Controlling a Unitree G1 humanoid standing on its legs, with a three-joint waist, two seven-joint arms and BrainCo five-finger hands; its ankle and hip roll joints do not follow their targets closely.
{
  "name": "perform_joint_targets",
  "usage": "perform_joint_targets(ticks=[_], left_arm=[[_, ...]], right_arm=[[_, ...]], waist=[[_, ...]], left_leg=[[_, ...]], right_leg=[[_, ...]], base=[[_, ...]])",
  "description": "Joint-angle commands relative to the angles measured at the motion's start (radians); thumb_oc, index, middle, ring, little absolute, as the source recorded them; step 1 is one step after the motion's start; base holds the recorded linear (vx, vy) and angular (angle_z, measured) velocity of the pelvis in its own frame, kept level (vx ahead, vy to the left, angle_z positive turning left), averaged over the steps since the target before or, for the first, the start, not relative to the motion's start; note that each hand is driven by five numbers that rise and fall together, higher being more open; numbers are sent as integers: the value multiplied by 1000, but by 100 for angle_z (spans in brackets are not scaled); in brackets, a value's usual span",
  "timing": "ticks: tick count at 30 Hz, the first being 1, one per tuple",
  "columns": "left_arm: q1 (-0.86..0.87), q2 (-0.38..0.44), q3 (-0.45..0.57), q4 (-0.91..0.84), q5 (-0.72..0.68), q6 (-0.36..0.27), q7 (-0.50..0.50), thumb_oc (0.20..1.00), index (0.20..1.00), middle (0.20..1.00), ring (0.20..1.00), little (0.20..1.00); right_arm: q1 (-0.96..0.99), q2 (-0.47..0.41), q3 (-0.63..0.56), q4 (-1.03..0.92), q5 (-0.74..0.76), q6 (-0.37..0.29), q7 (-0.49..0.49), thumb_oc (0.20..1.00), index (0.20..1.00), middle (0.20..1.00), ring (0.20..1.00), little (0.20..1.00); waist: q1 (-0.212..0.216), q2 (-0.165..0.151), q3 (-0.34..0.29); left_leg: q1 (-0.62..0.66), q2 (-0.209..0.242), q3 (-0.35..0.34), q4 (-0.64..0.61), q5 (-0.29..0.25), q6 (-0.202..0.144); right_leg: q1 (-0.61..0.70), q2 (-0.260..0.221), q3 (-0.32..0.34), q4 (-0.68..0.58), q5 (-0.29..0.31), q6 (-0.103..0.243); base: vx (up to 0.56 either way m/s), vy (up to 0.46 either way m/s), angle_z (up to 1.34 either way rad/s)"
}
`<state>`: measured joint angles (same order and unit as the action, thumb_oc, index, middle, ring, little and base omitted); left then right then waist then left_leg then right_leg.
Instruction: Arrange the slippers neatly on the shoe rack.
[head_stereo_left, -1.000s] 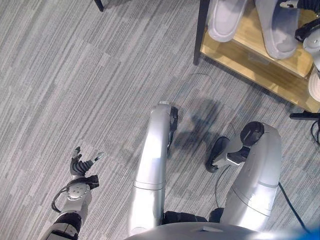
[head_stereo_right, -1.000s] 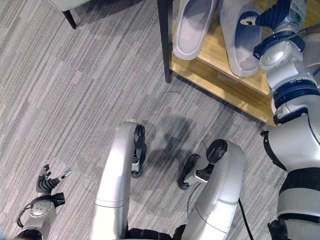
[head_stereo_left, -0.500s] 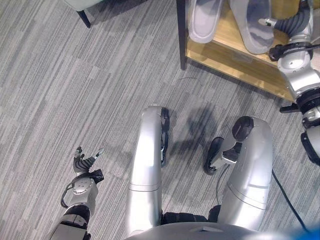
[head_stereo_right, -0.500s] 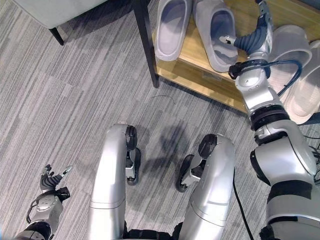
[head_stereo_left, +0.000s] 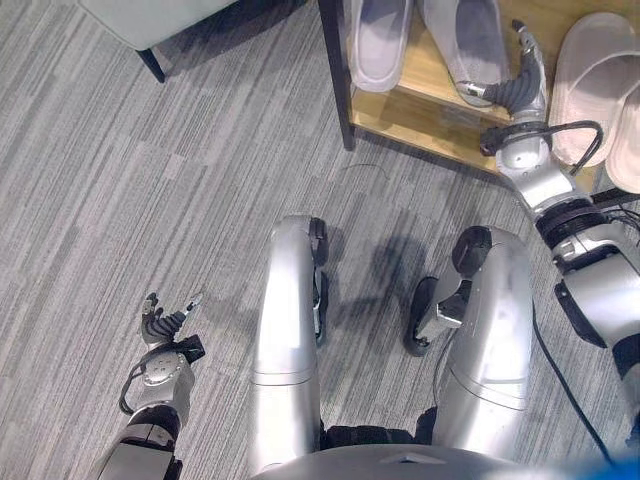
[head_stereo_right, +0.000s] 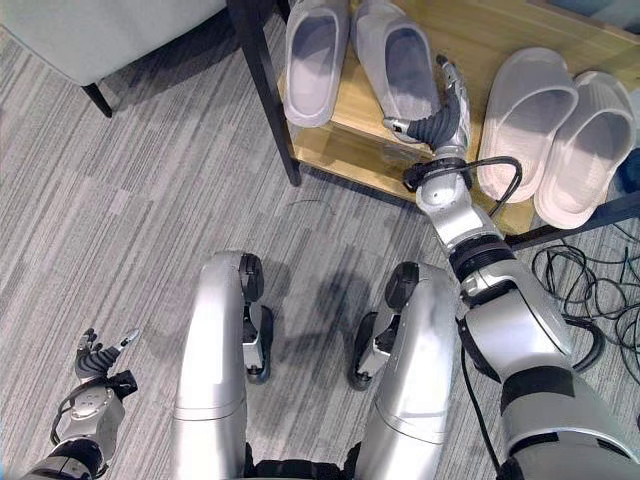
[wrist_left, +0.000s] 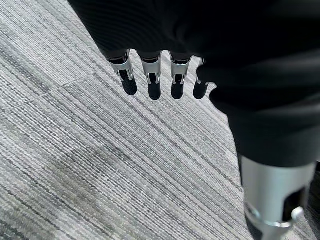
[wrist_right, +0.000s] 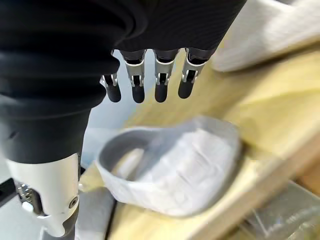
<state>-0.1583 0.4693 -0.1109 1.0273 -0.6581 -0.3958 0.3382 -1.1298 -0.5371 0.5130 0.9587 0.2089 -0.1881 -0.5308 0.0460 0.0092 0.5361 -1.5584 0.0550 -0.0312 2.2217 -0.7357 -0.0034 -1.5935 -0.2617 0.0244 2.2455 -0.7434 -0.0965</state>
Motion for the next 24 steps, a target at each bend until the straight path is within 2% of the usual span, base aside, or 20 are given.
perform_joint_targets(ticks=[1, 5, 9, 12, 19, 24], left_arm=[[-4, 26, -14, 33, -45, -4, 44, 1000, 1000, 1000, 1000, 1000], [3, 17, -12, 42, -48, -6, 50, 1000, 1000, 1000, 1000, 1000], [-12, 3, -19, 59, -42, 1, 70, 1000, 1000, 1000, 1000, 1000], [-20, -8, -23, 63, -26, 8, 96, 1000, 1000, 1000, 1000, 1000], [-46, -26, -34, 69, 12, 24, 117, 1000, 1000, 1000, 1000, 1000], [-36, -67, -56, 68, 21, 39, 158, 1000, 1000, 1000, 1000, 1000]], right_arm=[[-51, 25, -46, -6, 73, -49, -26, 1000, 1000, 1000, 1000, 1000], [-43, 47, -49, -10, 85, -52, -26, 1000, 1000, 1000, 1000, 1000], [-31, 140, -68, -8, 130, -67, -41, 1000, 1000, 1000, 1000, 1000], [4, 207, -83, -90, 116, -74, -71, 1000, 1000, 1000, 1000, 1000], [29, 251, -73, -188, 60, -67, -81, 1000, 1000, 1000, 1000, 1000], [98, 333, -167, -280, 144, -140, -177, 1000, 1000, 1000, 1000, 1000]], waist=[[33, 7, -16], [28, 6, -16], [23, 3, -16], [13, 0, -16], [1, -5, -16], [-11, -9, -16]], left_leg=[[-12, -53, -184, -83, 10, -36], [-12, -52, -181, -77, 8, -35], [-12, -50, -175, -81, 13, -34], [-12, -52, -173, -82, 16, -36], [-12, -53, -169, -76, 15, -35], [-12, -52, -164, -76, 15, -32]], right_leg=[[23, -15, 166, 14, -38, 11], [23, -11, 168, 18, -35, 10], [23, -3, 169, 13, -29, 10], [23, 3, 165, 12, -27, 10], [23, 3, 164, 22, -27, 13], [23, 5, 168, 29, -27, 11]], base=[[-63, 8, 2], [-38, 20, -1], [-27, 8, -2], [-22, 9, -7], [-4, -3, -1], [0, 0, 0]])
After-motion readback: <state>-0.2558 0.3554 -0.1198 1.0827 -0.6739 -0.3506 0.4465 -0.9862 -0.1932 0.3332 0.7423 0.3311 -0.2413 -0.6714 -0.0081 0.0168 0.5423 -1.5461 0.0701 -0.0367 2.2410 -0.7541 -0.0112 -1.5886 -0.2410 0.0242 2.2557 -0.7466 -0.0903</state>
